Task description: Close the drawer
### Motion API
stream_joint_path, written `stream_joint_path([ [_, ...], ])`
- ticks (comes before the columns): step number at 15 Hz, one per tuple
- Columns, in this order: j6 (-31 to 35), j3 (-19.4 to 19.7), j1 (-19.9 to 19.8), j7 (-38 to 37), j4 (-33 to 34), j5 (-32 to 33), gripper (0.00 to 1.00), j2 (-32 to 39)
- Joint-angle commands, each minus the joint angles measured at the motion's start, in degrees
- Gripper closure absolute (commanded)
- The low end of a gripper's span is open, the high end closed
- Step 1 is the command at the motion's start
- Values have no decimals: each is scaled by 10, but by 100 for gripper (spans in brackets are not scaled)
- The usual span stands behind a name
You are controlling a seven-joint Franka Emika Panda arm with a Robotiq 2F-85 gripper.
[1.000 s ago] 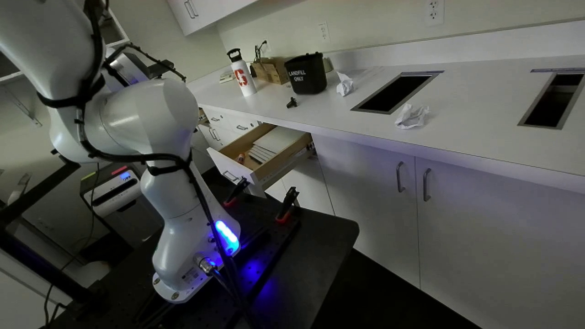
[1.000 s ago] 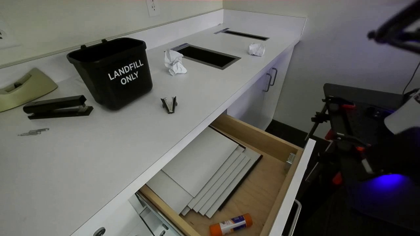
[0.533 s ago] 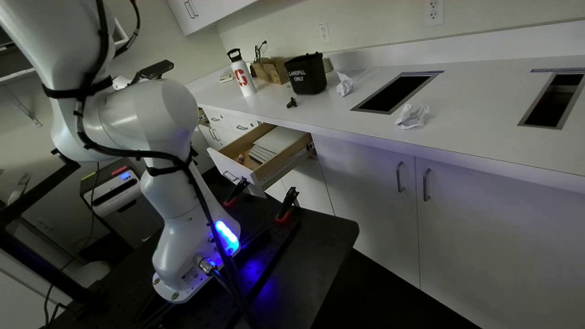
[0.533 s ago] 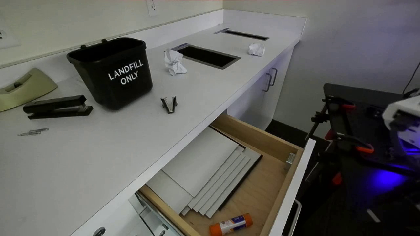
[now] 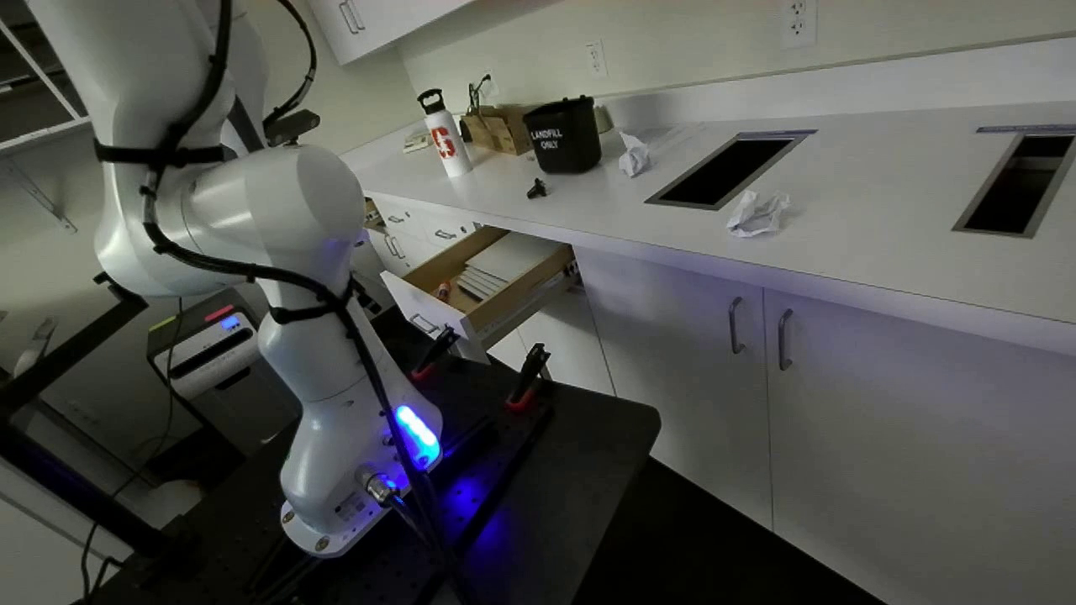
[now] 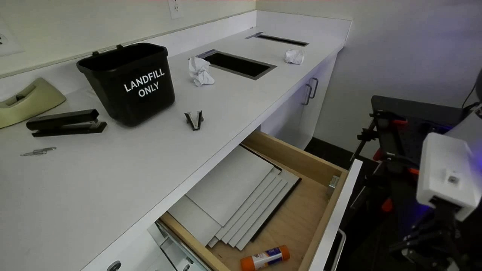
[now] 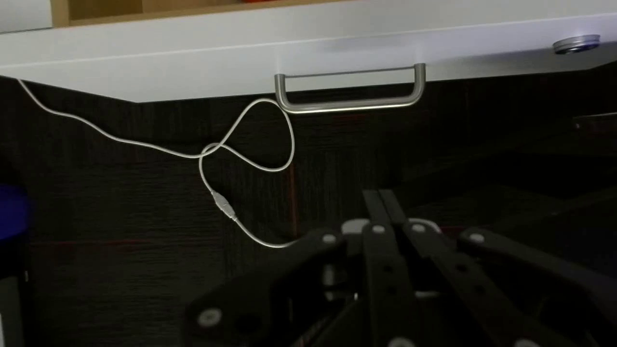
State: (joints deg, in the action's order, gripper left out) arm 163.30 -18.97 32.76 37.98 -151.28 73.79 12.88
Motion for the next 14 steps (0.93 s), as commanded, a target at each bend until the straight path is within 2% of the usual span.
stream_joint_path([
  [1, -7, -26, -28, 1, 9, 5, 99, 17],
  [4, -8, -26, -28, 1, 20, 7, 100, 36],
  [14, -56, -13, -67, -40, 75, 161, 100, 119],
])
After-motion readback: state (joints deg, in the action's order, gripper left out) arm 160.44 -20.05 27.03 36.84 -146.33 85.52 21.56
